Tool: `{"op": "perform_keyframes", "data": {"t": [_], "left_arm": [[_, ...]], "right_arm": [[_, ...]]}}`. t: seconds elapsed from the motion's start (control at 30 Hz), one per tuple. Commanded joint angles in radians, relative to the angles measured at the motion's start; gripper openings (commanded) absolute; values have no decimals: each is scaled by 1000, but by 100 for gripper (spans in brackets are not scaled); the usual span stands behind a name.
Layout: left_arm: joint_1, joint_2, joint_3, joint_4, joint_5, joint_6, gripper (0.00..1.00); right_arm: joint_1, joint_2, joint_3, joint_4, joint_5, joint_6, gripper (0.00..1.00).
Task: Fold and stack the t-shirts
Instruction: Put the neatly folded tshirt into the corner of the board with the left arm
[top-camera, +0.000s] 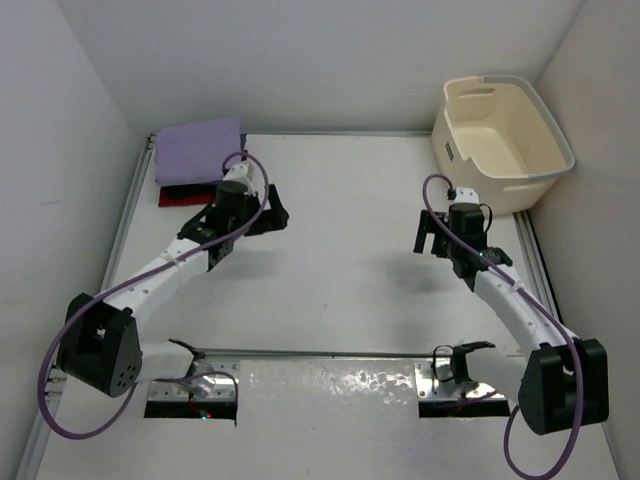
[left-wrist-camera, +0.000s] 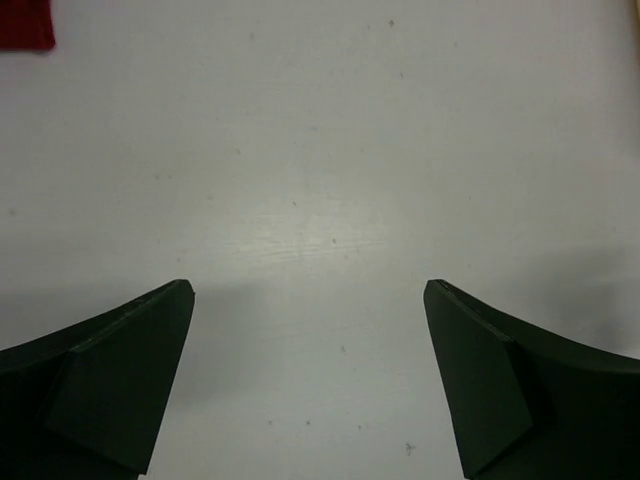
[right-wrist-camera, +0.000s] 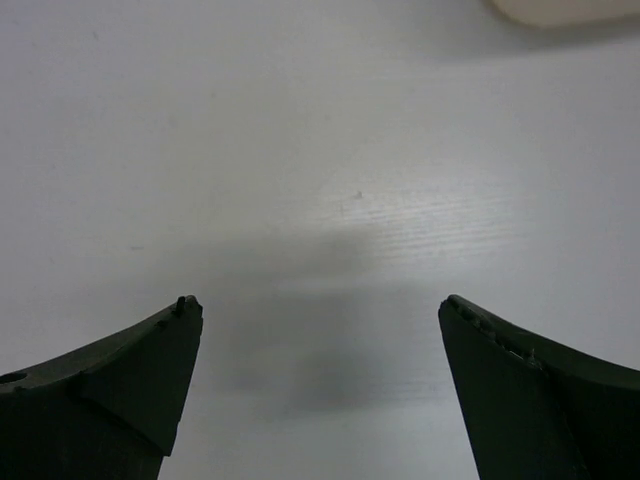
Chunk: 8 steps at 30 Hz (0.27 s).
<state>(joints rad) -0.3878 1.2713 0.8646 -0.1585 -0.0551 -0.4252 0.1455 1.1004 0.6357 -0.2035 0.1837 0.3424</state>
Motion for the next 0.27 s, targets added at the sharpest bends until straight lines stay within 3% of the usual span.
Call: {"op": "perform_keyframes", "data": {"t": [0.0,0.23], "left_arm": [[-54,-30,-9,88,-9,-46,100],[-57,-32,-6,105,-58,-35,100]], "right_arm": [[-3,-22,-42,47,30,44,99],[-1,-14,-31,35,45,58,99]]}}
